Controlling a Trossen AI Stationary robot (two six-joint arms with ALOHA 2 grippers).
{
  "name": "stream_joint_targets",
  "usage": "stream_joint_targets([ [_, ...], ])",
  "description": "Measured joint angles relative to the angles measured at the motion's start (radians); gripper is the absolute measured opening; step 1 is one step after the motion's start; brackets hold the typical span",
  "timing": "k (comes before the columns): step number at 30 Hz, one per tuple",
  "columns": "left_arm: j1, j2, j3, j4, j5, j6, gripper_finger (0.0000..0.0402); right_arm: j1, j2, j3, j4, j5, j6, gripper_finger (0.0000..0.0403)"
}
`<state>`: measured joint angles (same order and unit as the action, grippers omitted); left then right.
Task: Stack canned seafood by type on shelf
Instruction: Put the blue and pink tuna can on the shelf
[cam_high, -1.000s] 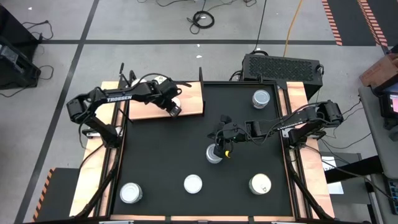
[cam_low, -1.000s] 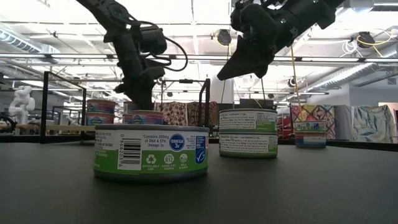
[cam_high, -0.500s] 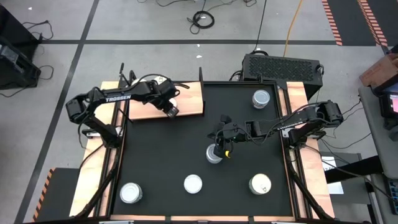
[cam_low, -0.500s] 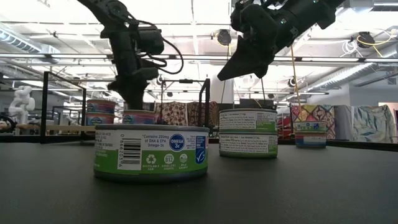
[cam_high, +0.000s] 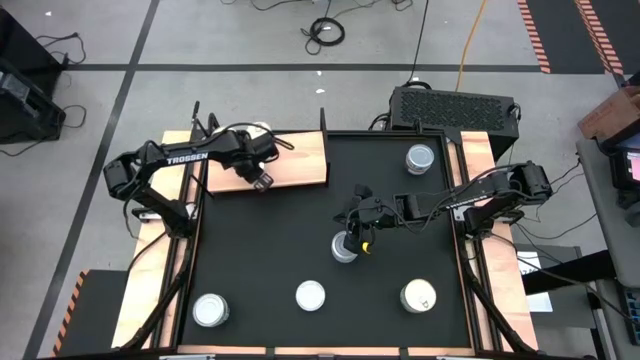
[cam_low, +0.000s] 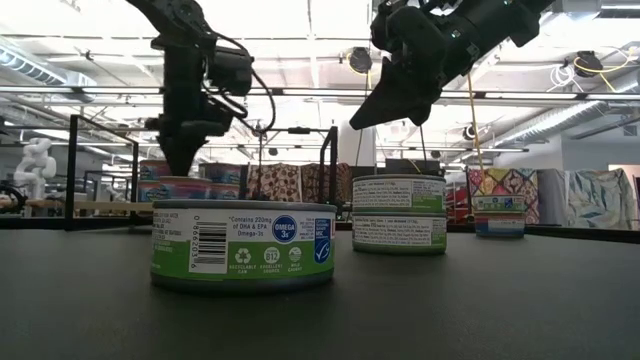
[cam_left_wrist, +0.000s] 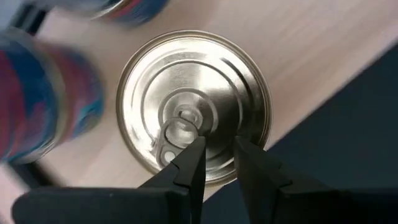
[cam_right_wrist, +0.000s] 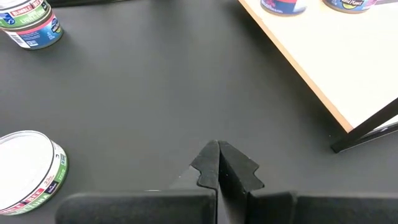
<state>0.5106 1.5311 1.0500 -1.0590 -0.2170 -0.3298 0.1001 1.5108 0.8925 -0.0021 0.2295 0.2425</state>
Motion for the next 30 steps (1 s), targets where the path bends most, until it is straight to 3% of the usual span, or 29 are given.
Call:
stream_joint_targets([
  [11,0.001,0.006,-0.006,-0.176,-0.085,-0.033,0.009,0.0,0.0,0.0,0.0,0.0,0.006,0.0],
  [30,0.001,0.006,-0.009,-0.269,-0.114,-0.078,0.009,0.013,0.0,0.0,0.0,0.0,0.006,0.0],
])
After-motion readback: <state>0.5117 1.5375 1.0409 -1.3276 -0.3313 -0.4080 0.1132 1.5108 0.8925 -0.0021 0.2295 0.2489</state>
